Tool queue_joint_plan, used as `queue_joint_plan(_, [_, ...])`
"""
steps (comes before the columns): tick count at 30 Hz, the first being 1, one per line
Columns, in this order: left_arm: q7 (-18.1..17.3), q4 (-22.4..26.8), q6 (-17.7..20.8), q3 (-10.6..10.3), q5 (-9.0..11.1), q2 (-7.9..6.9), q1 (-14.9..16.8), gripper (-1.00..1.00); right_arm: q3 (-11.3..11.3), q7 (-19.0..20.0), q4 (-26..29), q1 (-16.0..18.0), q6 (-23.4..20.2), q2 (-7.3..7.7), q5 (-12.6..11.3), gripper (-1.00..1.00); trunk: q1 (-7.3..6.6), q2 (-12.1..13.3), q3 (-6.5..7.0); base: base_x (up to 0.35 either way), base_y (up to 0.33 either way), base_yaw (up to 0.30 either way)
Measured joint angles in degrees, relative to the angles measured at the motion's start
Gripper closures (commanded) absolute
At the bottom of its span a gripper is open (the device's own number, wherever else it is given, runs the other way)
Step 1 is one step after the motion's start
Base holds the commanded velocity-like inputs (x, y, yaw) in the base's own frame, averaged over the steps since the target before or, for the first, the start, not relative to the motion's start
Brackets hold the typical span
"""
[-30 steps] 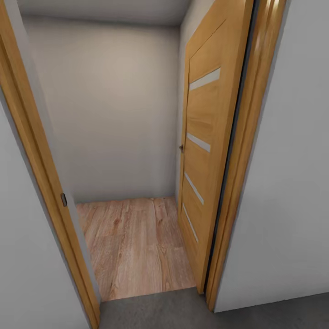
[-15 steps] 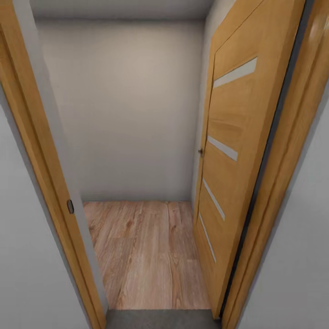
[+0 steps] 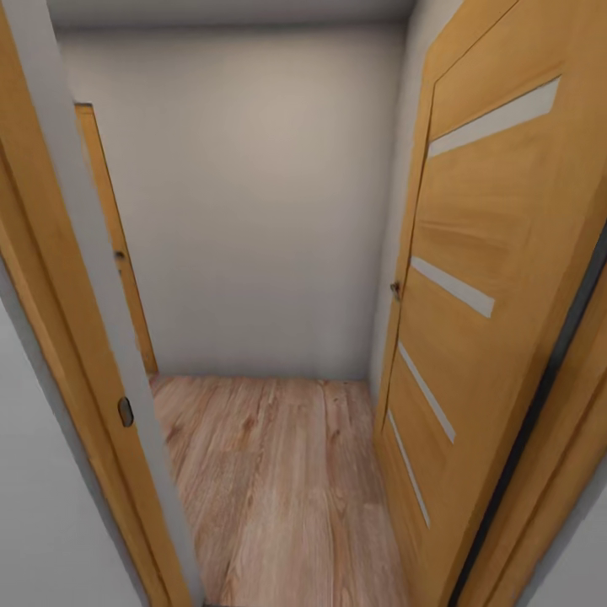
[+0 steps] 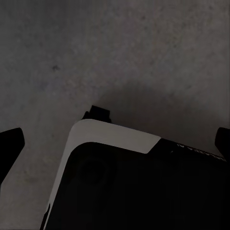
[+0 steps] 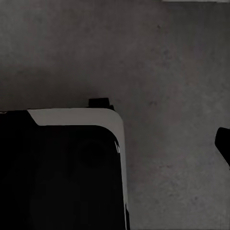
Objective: Move the two storage containers from the living room to the garage. In the garage, place one container on the floor and stack the other container on top of it (either order is fine).
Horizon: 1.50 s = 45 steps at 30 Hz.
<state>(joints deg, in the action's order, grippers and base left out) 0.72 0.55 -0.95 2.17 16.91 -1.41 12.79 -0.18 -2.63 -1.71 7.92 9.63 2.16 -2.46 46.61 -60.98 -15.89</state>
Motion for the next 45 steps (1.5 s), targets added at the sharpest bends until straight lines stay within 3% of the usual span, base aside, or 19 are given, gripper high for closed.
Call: queue_joint_plan(45, [0.00, 0.00, 0.00, -0.07, -0.05, 0.09, 0.00, -1.00, 0.08, -0.32, 0.04, 0.02, -0.15, 0.05, 0.20, -1.00, 0.00, 0.00, 0.00, 0.323, 0.002, 0.000])
